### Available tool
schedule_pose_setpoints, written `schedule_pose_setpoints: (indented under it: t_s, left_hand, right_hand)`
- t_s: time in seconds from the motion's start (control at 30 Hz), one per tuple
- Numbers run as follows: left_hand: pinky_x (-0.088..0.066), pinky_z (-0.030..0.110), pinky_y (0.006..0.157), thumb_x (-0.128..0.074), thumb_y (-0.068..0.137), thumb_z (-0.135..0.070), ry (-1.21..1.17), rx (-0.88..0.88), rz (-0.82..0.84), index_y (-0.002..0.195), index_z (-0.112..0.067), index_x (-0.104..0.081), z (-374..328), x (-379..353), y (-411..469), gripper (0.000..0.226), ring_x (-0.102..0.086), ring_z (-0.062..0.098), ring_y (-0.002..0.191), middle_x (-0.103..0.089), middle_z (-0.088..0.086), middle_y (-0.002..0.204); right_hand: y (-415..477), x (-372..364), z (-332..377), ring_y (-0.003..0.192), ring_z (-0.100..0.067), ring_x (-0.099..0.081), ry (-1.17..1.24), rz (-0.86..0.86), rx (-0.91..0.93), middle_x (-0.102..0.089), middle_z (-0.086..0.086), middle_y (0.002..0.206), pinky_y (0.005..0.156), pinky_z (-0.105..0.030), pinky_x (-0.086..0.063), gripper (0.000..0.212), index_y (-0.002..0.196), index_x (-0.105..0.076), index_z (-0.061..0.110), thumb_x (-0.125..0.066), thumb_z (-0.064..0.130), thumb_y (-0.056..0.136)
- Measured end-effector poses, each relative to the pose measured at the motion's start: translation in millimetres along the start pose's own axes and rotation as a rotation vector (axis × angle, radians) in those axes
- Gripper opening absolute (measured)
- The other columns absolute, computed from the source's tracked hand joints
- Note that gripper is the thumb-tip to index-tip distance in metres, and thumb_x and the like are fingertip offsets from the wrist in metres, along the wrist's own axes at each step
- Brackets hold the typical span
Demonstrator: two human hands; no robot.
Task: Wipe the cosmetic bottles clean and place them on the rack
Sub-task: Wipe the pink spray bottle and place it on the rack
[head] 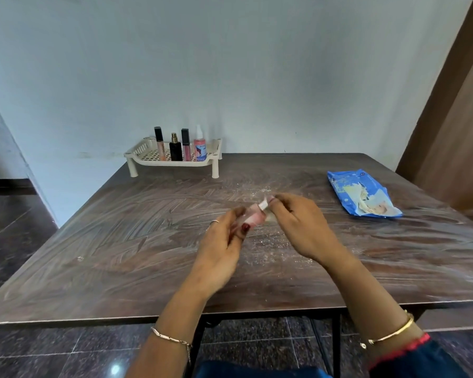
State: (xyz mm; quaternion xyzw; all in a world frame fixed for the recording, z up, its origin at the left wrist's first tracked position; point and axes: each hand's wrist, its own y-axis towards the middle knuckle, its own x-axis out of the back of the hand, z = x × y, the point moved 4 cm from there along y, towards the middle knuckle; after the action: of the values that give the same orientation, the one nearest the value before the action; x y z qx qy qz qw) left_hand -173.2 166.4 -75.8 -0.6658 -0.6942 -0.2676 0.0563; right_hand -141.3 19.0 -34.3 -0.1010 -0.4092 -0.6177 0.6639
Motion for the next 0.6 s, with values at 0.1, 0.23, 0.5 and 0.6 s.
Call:
schedule_pose_setpoints:
  t_s: [0.1, 0.23, 0.5, 0.6]
  left_hand:
    - [-0.035, 0.026, 0.097, -0.044, 0.098, -0.028, 0.062, 0.009, -0.018, 0.140, -0.029, -0.037, -4.0, 10.8, 3.0, 0.043, -0.045, 0.002, 0.112, -0.044, -0.017, 0.119]
    - [-0.034, 0.022, 0.088, -0.042, 0.098, -0.031, 0.009, 0.033, 0.053, 0.136, -0.029, -0.038, -5.7, 7.4, -1.4, 0.038, -0.047, 0.000, 0.107, -0.047, -0.019, 0.118]
    - [-0.043, 0.025, 0.082, -0.038, 0.100, -0.034, -0.284, 0.103, 0.044, 0.120, -0.037, -0.048, -1.4, -4.7, -3.0, 0.023, -0.052, 0.003, 0.086, -0.058, -0.012, 0.098]
    - [-0.048, 0.024, 0.068, -0.034, 0.102, -0.034, -0.431, 0.158, 0.032, 0.109, -0.030, -0.051, -6.1, -13.3, -3.9, 0.020, -0.051, 0.011, 0.076, -0.057, 0.001, 0.091]
  right_hand:
    - [-2.5, -4.4, -6.7, 0.059, -0.010, -0.045, 0.663, 0.004, -0.184, -0.054, -0.002, 0.069, 0.054, -0.021, -0.038, 0.024, 0.083, -0.065, 0.007, -0.052, 0.023, 0.096]
    - [-1.3, 3.7, -11.5, 0.056, -0.005, -0.054, 0.954, -0.268, -0.253, -0.063, 0.001, 0.071, 0.051, -0.016, -0.046, 0.010, 0.088, -0.066, 0.009, -0.064, 0.019, 0.088]
    - [-15.4, -20.6, 10.7, 0.104, -0.013, -0.061, -0.020, -0.405, 0.168, -0.064, -0.003, 0.118, 0.094, -0.016, -0.045, 0.043, 0.127, -0.058, 0.011, -0.058, -0.004, 0.087]
    - [-22.3, -35.1, 15.8, 0.109, -0.026, -0.063, -0.222, -0.398, 0.301, -0.059, -0.013, 0.129, 0.093, -0.034, -0.052, 0.054, 0.132, -0.052, 0.004, -0.063, -0.009, 0.081]
